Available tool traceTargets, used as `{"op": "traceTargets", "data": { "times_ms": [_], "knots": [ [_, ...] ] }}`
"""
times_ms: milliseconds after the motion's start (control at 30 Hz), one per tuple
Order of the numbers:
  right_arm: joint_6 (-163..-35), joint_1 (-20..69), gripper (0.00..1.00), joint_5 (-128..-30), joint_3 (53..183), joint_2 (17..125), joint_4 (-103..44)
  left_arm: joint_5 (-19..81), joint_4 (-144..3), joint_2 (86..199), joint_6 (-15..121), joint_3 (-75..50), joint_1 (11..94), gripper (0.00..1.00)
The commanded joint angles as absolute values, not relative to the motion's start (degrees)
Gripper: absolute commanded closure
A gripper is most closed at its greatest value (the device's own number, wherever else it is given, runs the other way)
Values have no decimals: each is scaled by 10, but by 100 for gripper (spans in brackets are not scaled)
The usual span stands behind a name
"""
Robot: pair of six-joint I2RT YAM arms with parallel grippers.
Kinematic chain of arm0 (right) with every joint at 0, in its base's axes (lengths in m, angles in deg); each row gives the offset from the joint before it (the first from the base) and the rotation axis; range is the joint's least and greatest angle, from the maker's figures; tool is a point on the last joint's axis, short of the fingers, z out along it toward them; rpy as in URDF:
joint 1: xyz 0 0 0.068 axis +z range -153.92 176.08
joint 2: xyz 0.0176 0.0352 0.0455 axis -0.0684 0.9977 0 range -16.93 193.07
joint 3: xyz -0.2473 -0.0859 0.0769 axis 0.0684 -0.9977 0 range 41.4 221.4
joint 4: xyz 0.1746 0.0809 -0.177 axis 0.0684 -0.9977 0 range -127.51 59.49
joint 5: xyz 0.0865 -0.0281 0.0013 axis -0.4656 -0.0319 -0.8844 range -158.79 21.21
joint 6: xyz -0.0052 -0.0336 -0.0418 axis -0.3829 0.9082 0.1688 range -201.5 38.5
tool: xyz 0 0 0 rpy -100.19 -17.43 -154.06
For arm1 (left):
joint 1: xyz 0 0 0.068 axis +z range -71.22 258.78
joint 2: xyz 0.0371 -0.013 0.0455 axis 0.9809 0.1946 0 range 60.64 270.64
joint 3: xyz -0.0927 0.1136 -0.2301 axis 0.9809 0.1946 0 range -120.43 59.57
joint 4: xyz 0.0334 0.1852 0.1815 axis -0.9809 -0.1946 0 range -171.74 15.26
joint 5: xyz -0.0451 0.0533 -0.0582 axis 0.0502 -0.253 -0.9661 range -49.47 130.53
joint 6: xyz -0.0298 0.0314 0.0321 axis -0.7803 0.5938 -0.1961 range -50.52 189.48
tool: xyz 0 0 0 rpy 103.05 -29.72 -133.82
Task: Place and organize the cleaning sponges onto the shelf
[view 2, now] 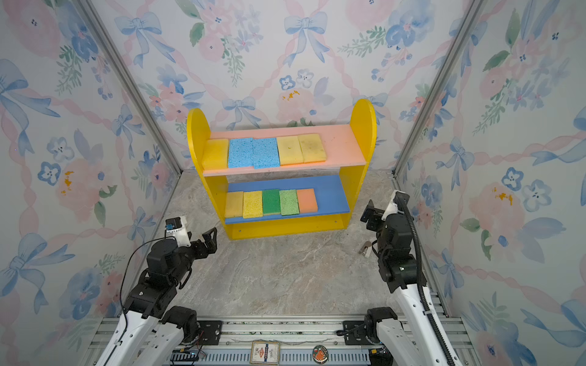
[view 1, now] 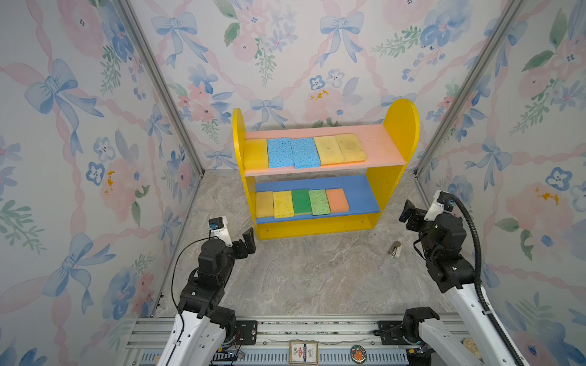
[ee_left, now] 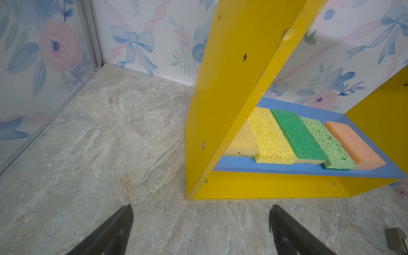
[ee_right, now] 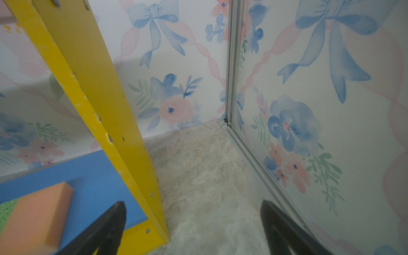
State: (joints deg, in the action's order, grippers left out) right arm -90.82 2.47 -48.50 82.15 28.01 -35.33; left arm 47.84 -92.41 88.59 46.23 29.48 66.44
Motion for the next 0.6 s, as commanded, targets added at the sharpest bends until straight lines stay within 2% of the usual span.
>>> {"op": "traceTargets", "data": {
  "times_ms": [0,233,467,567],
  "knots": [
    [-883,14,3,-473,795,314,-301,496,-907,885,450,306,666,2],
    [-880,0,3,-478,769,446,-204,539,-900,894,430,320,667,2],
    [-873,-2,3,-482,745,578,-86,672,-888,919,391,339,667,2],
    [-862,-1,3,-486,740,608,-50,681,-875,936,422,338,667,2]
  ]
}}
